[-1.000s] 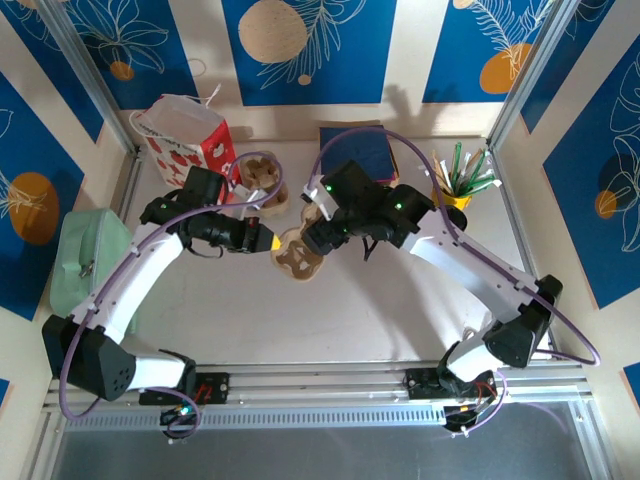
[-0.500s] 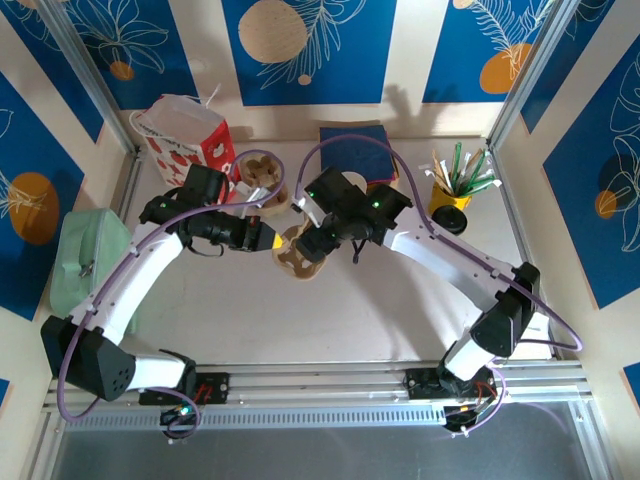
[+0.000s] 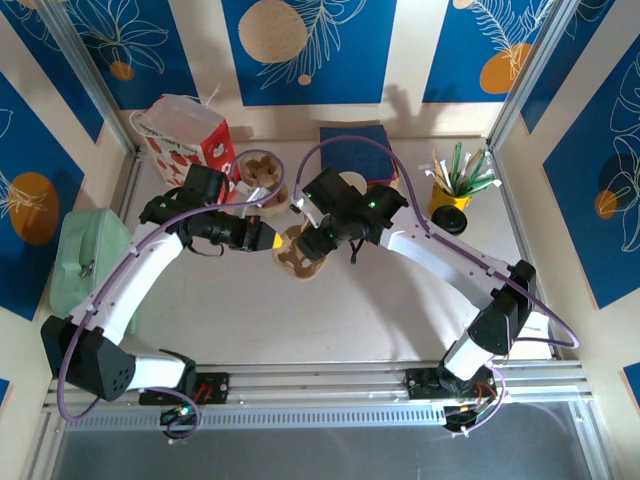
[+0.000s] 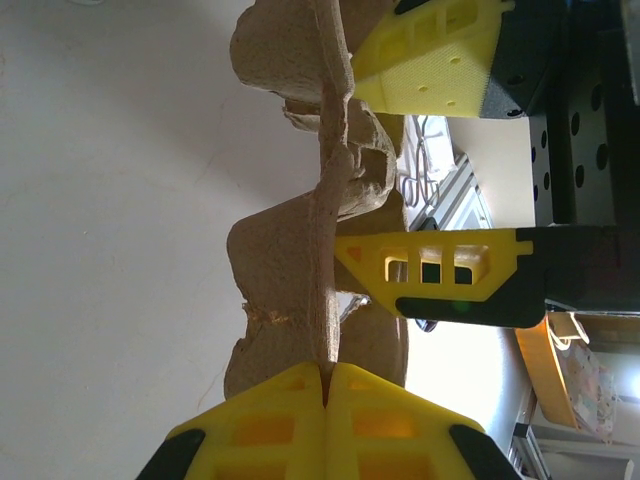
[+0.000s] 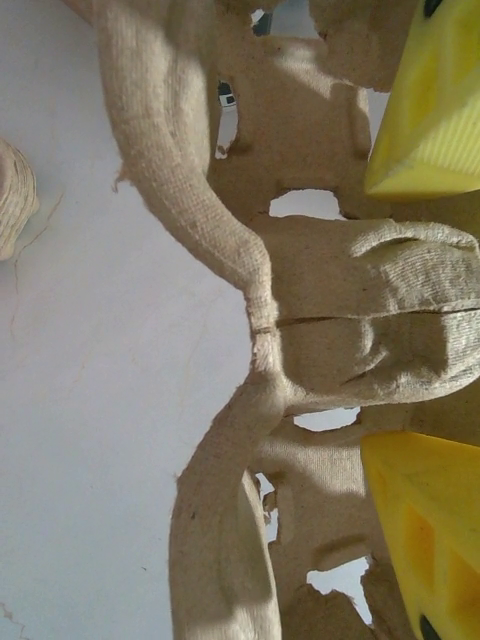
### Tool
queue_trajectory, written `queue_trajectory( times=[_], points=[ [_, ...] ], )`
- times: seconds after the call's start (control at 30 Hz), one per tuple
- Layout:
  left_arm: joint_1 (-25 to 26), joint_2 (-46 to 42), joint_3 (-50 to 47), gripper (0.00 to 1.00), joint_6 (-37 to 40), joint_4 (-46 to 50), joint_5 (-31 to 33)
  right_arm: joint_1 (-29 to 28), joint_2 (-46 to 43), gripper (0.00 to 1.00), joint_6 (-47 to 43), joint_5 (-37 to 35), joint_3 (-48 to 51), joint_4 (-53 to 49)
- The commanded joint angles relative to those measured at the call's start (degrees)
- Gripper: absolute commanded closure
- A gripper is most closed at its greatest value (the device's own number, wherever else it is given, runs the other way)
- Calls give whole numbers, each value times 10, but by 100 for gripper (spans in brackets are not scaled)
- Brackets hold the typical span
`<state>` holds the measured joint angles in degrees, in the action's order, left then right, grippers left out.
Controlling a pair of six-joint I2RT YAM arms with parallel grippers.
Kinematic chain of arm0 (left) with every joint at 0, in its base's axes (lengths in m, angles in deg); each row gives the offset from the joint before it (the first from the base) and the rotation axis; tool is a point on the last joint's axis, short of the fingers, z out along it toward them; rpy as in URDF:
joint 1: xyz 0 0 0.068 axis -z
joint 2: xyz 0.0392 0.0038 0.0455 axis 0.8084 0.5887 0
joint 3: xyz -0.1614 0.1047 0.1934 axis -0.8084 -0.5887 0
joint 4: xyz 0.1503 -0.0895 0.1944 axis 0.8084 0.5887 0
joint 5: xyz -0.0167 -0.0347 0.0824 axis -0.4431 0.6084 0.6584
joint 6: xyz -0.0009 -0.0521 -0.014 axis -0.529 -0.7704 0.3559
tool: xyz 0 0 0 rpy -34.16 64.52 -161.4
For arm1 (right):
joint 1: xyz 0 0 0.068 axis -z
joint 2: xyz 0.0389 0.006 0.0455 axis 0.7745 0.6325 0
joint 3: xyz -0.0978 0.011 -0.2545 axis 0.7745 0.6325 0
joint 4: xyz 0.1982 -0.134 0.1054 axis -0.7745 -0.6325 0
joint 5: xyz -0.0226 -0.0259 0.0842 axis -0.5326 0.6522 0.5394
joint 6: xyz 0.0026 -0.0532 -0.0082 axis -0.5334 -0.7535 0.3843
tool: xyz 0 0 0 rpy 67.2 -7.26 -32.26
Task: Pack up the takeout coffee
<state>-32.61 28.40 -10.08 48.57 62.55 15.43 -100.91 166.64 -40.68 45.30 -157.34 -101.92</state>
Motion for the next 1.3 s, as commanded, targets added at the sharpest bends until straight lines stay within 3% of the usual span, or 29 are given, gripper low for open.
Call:
queue_trajectory(
  times=[0.0, 0.5, 1.27],
  points=[
    [6, -4, 10, 100, 2, -5, -13, -4, 5, 34, 10, 18, 7, 7],
    [6, -11, 10, 100, 0, -3, -9, -2, 13, 38, 20, 25, 5, 11],
    [6, -13, 7, 100, -7, -10, -7, 8, 0, 59, 23, 25, 18, -1]
  ],
)
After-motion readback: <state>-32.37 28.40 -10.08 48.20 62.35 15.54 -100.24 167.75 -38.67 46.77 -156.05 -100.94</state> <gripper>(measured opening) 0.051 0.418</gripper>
